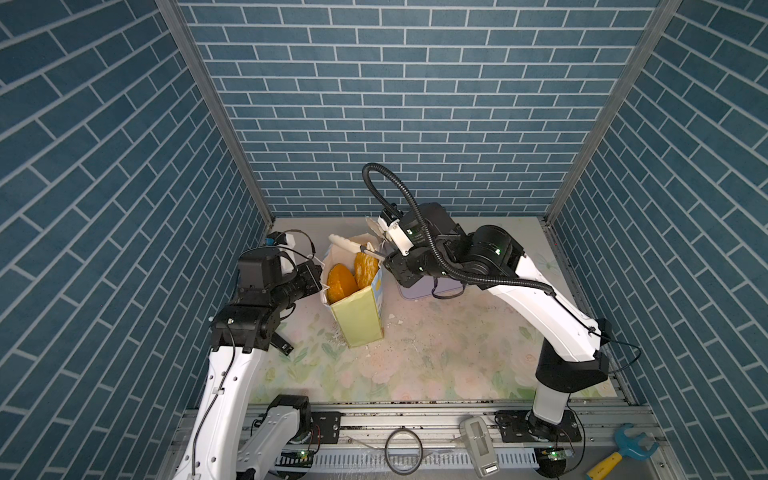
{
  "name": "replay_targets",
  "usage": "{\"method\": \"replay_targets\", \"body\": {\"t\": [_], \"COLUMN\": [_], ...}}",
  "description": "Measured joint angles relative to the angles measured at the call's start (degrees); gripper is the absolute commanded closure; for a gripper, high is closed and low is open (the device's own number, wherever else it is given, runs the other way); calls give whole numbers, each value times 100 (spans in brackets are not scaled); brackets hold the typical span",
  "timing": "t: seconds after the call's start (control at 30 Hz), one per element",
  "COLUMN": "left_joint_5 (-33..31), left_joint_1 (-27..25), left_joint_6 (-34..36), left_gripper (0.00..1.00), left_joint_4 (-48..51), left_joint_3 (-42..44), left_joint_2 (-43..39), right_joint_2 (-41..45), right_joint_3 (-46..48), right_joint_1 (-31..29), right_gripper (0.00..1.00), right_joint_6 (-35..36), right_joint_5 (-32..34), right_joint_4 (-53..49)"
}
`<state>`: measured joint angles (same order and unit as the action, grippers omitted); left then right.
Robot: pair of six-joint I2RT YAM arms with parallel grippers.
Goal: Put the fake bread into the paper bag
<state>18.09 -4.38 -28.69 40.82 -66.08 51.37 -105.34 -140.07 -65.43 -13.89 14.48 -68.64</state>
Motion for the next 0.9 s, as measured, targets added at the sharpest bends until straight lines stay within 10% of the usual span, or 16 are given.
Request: {"method": "replay_targets", "body": {"t": [0.13, 0.47, 0.9], "left_joint_5": [-9, -787, -1670], "left_joint_1": [0, -4, 1272], "left_joint_6": [46, 813, 1248], "left_gripper": [95, 45, 37], "left_joint_4": [26, 549, 372], "left_joint_3": [-83, -1064, -1187], "left_joint_2": [63, 417, 793], "right_joint_2": [2, 195, 977], "right_joint_3": [-365, -26, 3501], "right_joint_1": [133, 1488, 4336], "right_gripper": [54, 55, 53], "right_joint_6": [197, 391, 640], "right_joint_5": [114, 94, -297], "right_joint_4": [7, 33, 1001]}}
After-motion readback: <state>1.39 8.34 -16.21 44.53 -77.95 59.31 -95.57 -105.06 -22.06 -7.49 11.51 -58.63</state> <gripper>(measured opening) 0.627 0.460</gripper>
